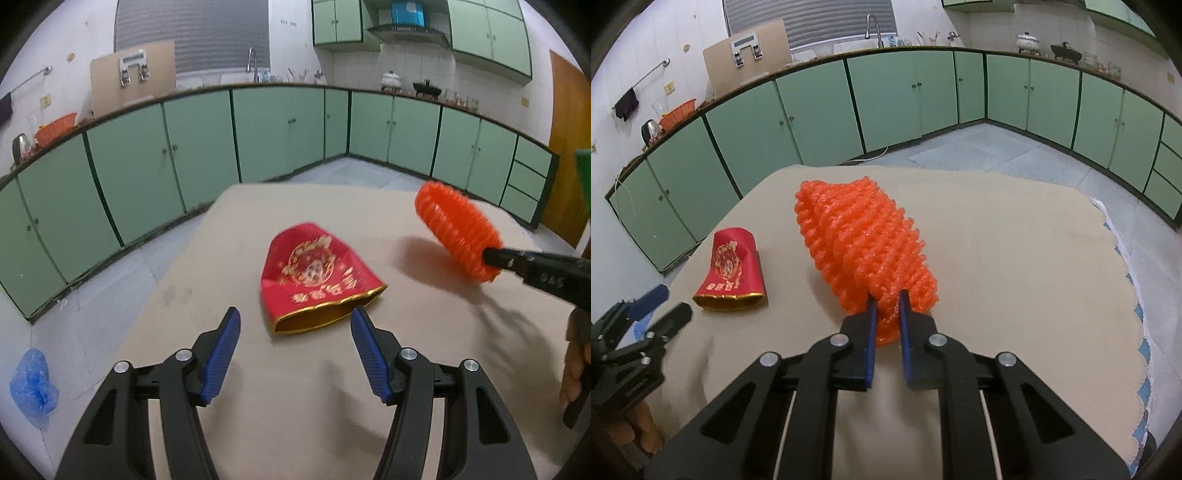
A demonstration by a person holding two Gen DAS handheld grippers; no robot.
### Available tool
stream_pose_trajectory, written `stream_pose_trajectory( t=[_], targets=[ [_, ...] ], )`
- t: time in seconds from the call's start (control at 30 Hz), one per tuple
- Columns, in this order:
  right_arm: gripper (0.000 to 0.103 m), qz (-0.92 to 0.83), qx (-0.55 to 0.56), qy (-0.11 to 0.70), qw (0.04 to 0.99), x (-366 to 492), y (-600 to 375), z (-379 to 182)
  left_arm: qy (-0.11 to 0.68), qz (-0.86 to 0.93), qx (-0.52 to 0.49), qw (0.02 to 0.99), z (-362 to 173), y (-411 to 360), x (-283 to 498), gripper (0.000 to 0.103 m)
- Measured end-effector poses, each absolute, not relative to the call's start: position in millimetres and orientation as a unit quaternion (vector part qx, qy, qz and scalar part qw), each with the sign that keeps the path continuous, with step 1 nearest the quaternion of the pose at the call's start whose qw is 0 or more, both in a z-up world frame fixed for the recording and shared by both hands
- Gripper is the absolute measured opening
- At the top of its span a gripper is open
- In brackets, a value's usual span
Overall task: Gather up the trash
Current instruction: 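Grasp the orange foam net with the right tool and lift it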
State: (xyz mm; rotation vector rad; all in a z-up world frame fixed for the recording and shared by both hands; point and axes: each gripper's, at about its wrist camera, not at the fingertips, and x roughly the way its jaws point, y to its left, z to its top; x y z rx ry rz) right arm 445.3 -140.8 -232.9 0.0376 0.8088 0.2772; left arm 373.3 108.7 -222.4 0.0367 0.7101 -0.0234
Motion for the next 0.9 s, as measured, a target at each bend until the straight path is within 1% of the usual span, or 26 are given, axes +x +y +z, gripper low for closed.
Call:
stream_pose_trajectory(
  t=[0.2, 0.3, 0.37, 0.4, 0.47, 0.53, 0.67, 0.9],
  targets=[
    [0.009, 0.134, 0.019, 0.392, 0.910, 448.1, -141.8, -232.6, 0.373, -0.002, 0.014, 0.928, -229.1, 113.5, 386.1, 0.061],
    [0.009, 0.133, 0.020, 0.391, 0.910, 448.8, -140.3, -230.9, 0.389, -0.003, 0.013, 0.921, -234.1, 114.6, 393.1, 0.057],
    [0.009, 0.132, 0.019, 0.390, 0.911, 446.8, -141.2, -230.2, 0.397, -0.009, 0.012, 0.918, -236.5, 114.8, 395.6, 0.045],
    [0.009, 0.132, 0.019, 0.390, 0.911, 447.0, -141.2, -229.4, 0.400, -0.010, 0.013, 0.916, -237.3, 114.5, 396.4, 0.042],
    [0.009, 0.132, 0.019, 0.390, 0.911, 445.8, -141.7, -228.2, 0.403, -0.021, 0.010, 0.915, -238.3, 112.5, 395.4, 0.021],
    [0.009, 0.132, 0.018, 0.389, 0.911, 445.2, -141.3, -227.7, 0.404, -0.027, 0.008, 0.914, -238.8, 110.9, 394.8, 0.010],
    [0.009, 0.131, 0.017, 0.388, 0.912, 442.7, -142.3, -226.5, 0.388, -0.033, 0.004, 0.921, -232.4, 112.7, 389.3, 0.004],
    [0.009, 0.130, 0.021, 0.386, 0.913, 440.1, -145.1, -220.8, 0.374, -0.050, 0.016, 0.926, -221.0, 106.8, 378.2, 0.003]
  ],
)
